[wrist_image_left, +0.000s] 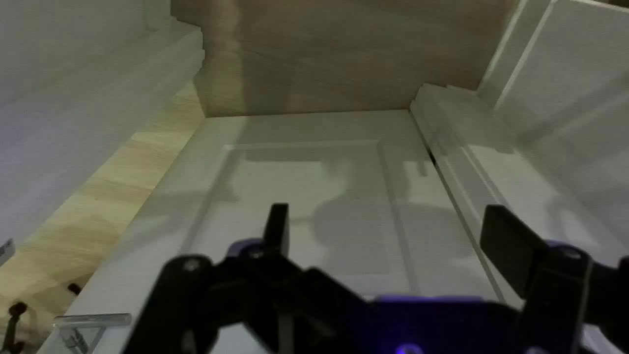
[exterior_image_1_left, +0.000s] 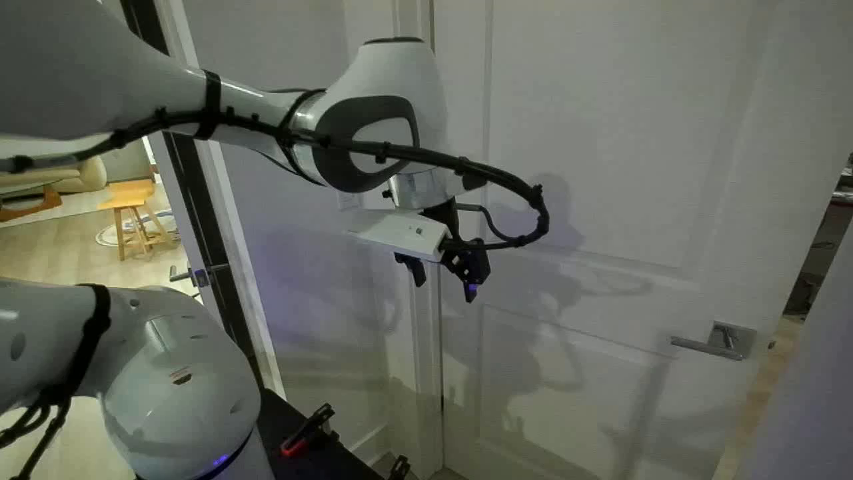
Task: Close the door.
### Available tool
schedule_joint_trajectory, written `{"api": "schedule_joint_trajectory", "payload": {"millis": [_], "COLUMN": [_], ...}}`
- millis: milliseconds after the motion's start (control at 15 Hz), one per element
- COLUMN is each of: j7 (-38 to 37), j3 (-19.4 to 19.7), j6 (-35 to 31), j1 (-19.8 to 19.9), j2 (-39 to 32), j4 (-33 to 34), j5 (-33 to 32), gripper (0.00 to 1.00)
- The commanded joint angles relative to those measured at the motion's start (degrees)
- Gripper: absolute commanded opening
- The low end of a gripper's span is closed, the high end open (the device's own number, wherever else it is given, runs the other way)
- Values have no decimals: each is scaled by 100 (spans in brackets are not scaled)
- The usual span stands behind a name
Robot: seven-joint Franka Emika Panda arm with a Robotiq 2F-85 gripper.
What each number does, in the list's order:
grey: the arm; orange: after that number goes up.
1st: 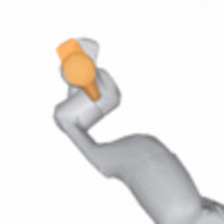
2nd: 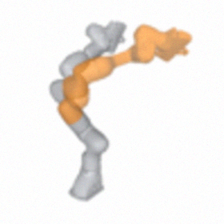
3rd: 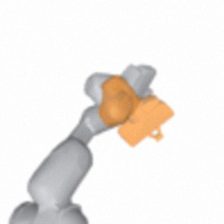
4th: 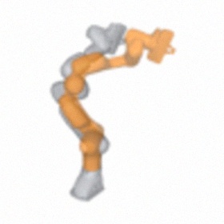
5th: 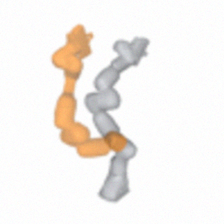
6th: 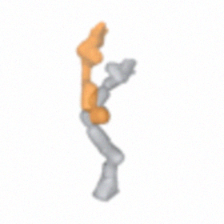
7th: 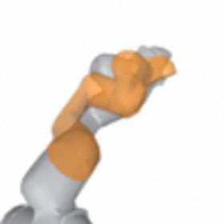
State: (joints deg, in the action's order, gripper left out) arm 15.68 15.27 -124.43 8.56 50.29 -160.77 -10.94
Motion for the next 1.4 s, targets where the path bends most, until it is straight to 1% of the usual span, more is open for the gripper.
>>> {"api": "schedule_joint_trajectory", "payload": {"millis": [0, 400, 600, 933, 1333], "j7": [35, 35, -157, -701, -1304], "j3": [-48, -48, -60, -126, -236], "j6": [14, 14, -308, -1357, -2647], "j1": [44, 44, 113, 314, 495], "j2": [-11, -16, -269, -985, -2351], "j4": [10, 10, 163, 487, 961], "j5": [51, 51, 19, 29, 121], "gripper": [100, 100, 100, 100, 100]}}
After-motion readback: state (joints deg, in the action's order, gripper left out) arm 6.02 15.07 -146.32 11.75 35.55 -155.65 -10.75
